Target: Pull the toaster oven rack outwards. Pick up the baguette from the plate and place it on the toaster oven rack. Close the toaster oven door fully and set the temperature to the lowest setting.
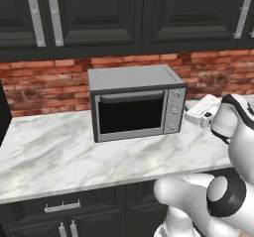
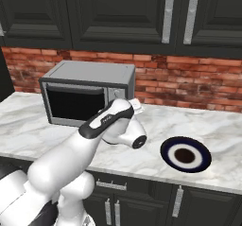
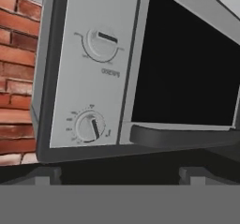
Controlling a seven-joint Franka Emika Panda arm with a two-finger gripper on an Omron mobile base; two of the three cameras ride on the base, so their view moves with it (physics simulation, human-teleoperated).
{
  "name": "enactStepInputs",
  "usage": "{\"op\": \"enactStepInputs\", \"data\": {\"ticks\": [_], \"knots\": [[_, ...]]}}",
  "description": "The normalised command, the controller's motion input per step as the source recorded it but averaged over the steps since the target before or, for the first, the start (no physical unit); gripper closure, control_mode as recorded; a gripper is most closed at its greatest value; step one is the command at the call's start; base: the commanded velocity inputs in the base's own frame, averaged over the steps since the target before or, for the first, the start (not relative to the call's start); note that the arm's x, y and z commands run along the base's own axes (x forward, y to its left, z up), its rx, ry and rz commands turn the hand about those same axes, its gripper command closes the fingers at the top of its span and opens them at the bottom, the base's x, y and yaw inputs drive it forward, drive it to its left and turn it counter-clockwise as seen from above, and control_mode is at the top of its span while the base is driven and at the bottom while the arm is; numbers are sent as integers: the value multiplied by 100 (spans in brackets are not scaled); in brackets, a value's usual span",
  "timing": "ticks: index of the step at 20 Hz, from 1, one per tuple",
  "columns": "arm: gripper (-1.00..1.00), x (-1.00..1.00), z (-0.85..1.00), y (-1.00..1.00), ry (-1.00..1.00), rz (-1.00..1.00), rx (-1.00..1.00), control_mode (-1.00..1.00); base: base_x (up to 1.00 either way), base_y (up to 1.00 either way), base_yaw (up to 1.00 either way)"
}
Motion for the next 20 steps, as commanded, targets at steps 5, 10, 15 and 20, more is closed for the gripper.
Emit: {"op": "enactStepInputs", "data": {"ticks": [5, 10, 15, 20], "knots": [[-100, 5, 0, 0, -1, -4, 0, -100, 0, 0, 0], [-100, 1, 0, 0, -3, -5, 0, -100, 0, 0, 0], [-100, 18, 0, 0, -1, -7, 0, -100, 0, 0, 0], [-100, 20, 0, 0, 0, -4, 0, -100, 0, 0, 0]]}}
